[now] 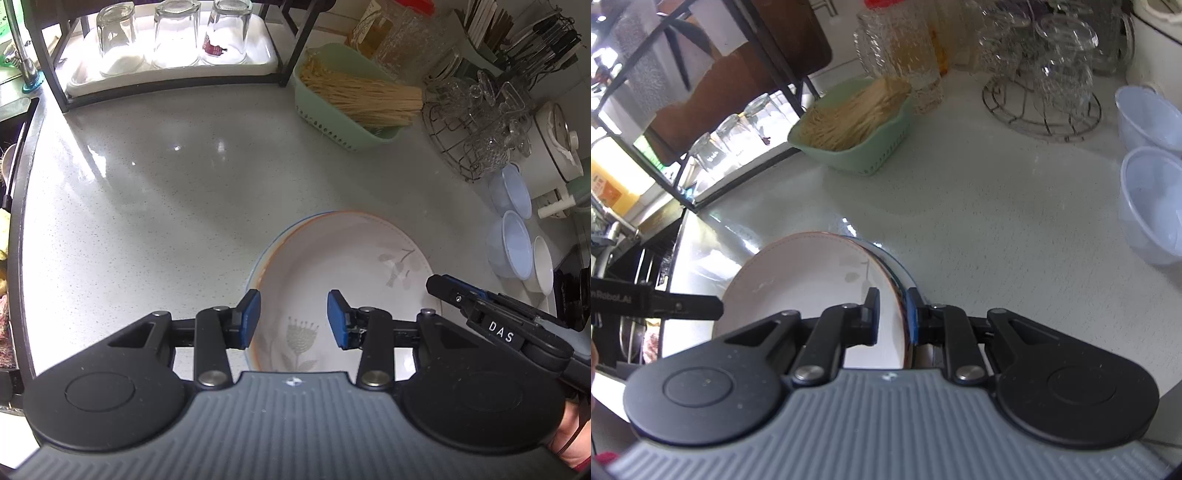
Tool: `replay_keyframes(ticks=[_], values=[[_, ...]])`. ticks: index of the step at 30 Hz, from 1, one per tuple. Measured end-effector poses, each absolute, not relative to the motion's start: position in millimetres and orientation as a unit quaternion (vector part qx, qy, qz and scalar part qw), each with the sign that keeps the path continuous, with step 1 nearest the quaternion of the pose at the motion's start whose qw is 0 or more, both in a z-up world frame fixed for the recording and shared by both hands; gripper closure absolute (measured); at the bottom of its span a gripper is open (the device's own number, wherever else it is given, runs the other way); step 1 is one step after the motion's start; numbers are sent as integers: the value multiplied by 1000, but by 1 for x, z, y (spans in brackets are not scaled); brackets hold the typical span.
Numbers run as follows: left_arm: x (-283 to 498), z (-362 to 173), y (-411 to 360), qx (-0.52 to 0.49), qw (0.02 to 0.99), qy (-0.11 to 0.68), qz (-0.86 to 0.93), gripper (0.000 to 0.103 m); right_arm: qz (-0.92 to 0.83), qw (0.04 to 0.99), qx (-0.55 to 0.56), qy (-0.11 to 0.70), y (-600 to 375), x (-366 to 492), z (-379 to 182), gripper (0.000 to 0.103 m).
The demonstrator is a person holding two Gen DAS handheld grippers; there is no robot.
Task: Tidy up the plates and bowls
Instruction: 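Open both tools to release the leaf-pattern bowl onto the plates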
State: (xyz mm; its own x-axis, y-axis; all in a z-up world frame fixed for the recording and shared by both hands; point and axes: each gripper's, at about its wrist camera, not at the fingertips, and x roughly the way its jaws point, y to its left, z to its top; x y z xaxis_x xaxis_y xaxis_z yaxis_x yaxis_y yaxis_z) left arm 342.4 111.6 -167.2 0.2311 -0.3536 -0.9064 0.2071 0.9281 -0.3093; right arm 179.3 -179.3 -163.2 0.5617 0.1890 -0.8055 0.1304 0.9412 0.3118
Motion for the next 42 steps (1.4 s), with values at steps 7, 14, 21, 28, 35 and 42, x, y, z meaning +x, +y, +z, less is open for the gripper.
replay_keyframes(ticks=[7,14,21,28,35,42], values=[[326,-163,99,-69,798,577,-161,58,51,885,131,445,-176,175,-154,84],[312,-154,84,-94,813,559,-137,58,71,897,114,421,-187,168,-140,84],[290,-132,58,-61,842,520,-129,58,82,904,117,403,-209,160,-124,84],[261,-101,44,-66,868,478,-114,57,97,912,114,382,-226,148,-99,85],[225,-69,45,-75,886,446,-102,57,115,919,107,361,-222,130,-74,85],[200,-44,54,-59,902,415,-105,57,111,928,108,338,-215,107,-48,85]])
